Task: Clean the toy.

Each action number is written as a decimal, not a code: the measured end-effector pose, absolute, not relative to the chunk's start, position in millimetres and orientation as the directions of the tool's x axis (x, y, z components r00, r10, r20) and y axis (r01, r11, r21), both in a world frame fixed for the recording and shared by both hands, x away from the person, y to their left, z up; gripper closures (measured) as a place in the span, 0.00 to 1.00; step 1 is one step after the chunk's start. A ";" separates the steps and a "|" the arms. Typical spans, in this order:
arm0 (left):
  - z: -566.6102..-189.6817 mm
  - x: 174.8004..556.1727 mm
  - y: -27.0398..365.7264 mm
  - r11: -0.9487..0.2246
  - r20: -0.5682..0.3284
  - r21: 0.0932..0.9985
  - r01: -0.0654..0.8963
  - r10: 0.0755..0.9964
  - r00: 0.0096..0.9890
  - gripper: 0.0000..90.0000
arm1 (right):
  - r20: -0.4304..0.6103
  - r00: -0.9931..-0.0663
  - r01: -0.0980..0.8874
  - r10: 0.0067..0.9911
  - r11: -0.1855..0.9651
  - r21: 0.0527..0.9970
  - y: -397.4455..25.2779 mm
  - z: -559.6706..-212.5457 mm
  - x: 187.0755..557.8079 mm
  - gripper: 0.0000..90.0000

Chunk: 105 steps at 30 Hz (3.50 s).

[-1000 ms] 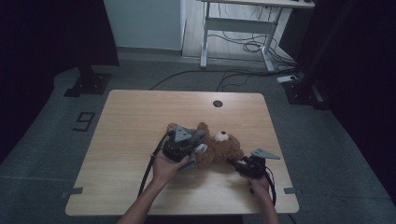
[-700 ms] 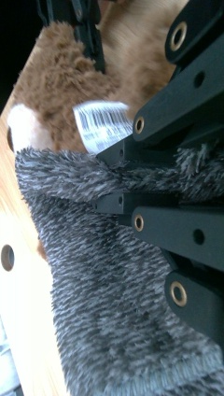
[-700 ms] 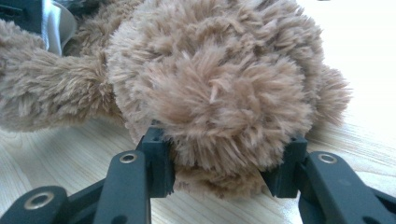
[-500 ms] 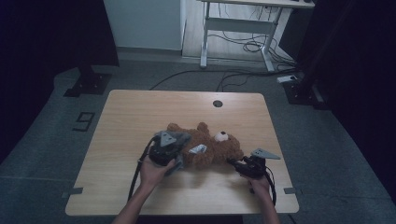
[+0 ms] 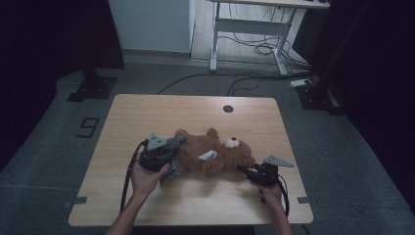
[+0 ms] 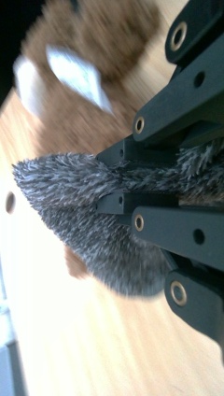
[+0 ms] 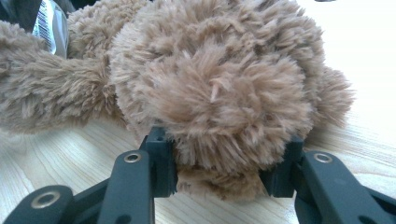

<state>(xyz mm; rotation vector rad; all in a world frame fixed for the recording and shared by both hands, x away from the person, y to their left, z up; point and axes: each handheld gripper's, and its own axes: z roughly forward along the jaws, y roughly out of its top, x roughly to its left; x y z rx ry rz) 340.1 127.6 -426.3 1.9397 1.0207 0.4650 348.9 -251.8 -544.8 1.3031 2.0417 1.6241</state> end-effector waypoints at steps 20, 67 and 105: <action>-449.3 370.1 -26.0 -0.498 -0.009 0.742 0.449 0.662 0.750 0.89 | 0.332 -0.586 0.492 0.739 -0.001 0.871 -252.4 -544.4 349.7 0.61; -462.3 363.5 -22.7 -0.484 -0.045 0.740 0.467 0.657 0.752 0.90 | 0.322 -0.590 0.492 0.741 0.014 0.870 -252.9 -544.5 348.8 0.61; -459.4 354.1 -46.0 -0.537 -0.005 0.725 0.431 0.621 0.784 0.90 | 0.322 -0.584 0.492 0.746 0.009 0.871 -251.5 -545.4 346.8 0.61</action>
